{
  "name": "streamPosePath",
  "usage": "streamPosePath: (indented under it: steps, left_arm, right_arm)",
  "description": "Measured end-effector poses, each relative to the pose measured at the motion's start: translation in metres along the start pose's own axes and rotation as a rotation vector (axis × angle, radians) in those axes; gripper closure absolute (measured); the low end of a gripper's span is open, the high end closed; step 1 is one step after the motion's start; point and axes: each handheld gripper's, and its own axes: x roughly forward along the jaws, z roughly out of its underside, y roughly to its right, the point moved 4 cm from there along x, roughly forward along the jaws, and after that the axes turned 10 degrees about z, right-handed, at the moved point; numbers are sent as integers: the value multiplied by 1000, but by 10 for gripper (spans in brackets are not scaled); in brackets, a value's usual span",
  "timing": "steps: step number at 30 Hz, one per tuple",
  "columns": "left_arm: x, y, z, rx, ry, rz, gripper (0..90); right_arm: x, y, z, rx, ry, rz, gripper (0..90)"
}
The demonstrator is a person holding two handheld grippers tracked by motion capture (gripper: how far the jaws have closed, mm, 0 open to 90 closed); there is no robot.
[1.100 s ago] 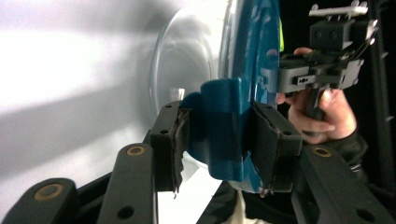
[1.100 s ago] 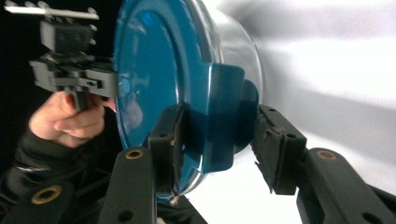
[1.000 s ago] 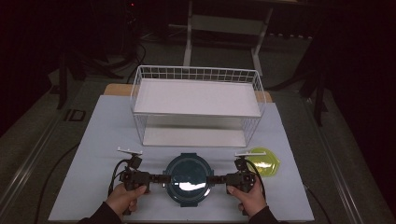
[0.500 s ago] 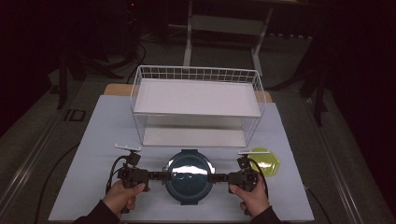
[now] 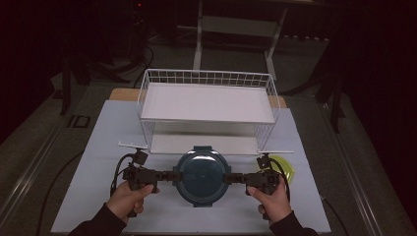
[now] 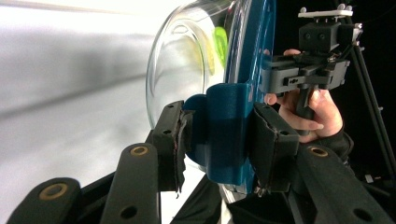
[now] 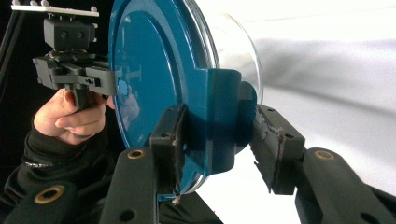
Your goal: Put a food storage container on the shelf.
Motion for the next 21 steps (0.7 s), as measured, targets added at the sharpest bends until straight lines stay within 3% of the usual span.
streamPosePath:
  steps: [17, 21]
  left_arm:
    - [-5, 46, -52, 102, 43, 17, 579]
    - [-7, 57, -68, 125, 53, 25, 578]
  right_arm:
    - [-41, -27, -47, -61, 109, 9, 552]
    - [-53, -35, -65, -80, 136, 10, 552]
